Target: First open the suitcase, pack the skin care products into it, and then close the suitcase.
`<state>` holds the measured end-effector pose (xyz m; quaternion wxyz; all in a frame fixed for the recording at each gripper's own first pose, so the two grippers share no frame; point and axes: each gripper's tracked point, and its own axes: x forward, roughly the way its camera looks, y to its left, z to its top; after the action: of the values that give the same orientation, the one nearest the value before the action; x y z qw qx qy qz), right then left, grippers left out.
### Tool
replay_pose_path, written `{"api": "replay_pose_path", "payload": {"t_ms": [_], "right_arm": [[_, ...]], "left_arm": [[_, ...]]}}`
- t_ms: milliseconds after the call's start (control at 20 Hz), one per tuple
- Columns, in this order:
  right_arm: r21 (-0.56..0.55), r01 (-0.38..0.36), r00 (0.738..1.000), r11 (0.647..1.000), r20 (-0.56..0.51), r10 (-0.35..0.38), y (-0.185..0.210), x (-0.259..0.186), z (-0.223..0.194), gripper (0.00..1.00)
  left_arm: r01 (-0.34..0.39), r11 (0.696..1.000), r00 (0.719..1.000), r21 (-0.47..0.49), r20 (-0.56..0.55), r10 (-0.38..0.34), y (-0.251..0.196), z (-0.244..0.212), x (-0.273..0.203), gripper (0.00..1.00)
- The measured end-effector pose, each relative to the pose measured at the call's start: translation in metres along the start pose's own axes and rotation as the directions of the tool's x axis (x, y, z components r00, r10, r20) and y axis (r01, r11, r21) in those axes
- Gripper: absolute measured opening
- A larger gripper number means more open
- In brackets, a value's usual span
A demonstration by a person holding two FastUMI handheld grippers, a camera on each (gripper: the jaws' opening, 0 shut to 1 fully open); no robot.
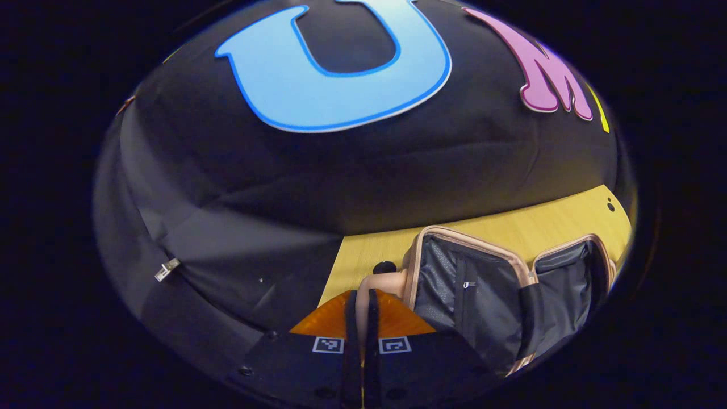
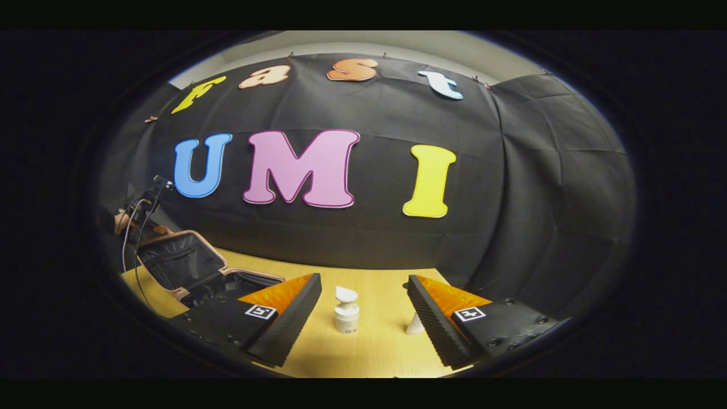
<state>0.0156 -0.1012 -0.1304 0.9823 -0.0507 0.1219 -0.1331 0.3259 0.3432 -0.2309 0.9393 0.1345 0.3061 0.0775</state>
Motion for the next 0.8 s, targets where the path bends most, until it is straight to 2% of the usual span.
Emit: {"api": "replay_pose_path", "payload": {"t_ms": [250,400,500,550,600,650,750,800], "right_arm": [[-0.005,-0.006,1.000,1.000,0.022,0.006,0.021,0.013,-0.013,0.97],[-0.017,0.001,1.000,1.000,0.026,-0.001,0.021,0.014,-0.021,0.97],[-0.020,0.006,1.000,1.000,0.020,-0.006,0.020,0.016,-0.026,0.97],[-0.019,0.008,1.000,1.000,0.020,-0.007,0.019,0.016,-0.026,0.97],[-0.016,0.009,1.000,1.000,0.023,-0.009,0.017,0.015,-0.026,0.97],[-0.012,0.011,1.000,1.000,0.027,-0.010,0.015,0.015,-0.025,0.97],[-0.013,0.016,0.999,1.000,0.047,-0.015,0.010,0.015,-0.019,0.97],[-0.016,0.019,0.998,1.000,0.055,-0.018,0.006,0.014,-0.018,0.95]], "left_arm": [[0.024,0.993,0.997,-0.114,-0.075,-0.033,-0.002,-0.068,0.052,0.07],[0.026,0.993,0.993,-0.111,-0.109,-0.038,0.000,-0.087,0.065,0.08],[-0.024,0.996,0.992,-0.091,-0.122,0.013,0.011,-0.091,0.064,0.11],[-0.063,0.995,0.990,-0.073,-0.131,0.053,0.023,-0.091,0.060,0.27],[-0.088,0.993,0.990,-0.074,-0.119,0.079,0.035,-0.091,0.054,0.33],[-0.124,0.988,0.988,-0.088,-0.101,0.115,0.046,-0.086,0.044,0.35],[-0.162,0.977,0.987,-0.140,-0.035,0.159,0.058,-0.074,0.019,0.78],[-0.155,0.973,0.986,-0.170,0.028,0.162,0.055,-0.057,-0.008,1.00]]}}
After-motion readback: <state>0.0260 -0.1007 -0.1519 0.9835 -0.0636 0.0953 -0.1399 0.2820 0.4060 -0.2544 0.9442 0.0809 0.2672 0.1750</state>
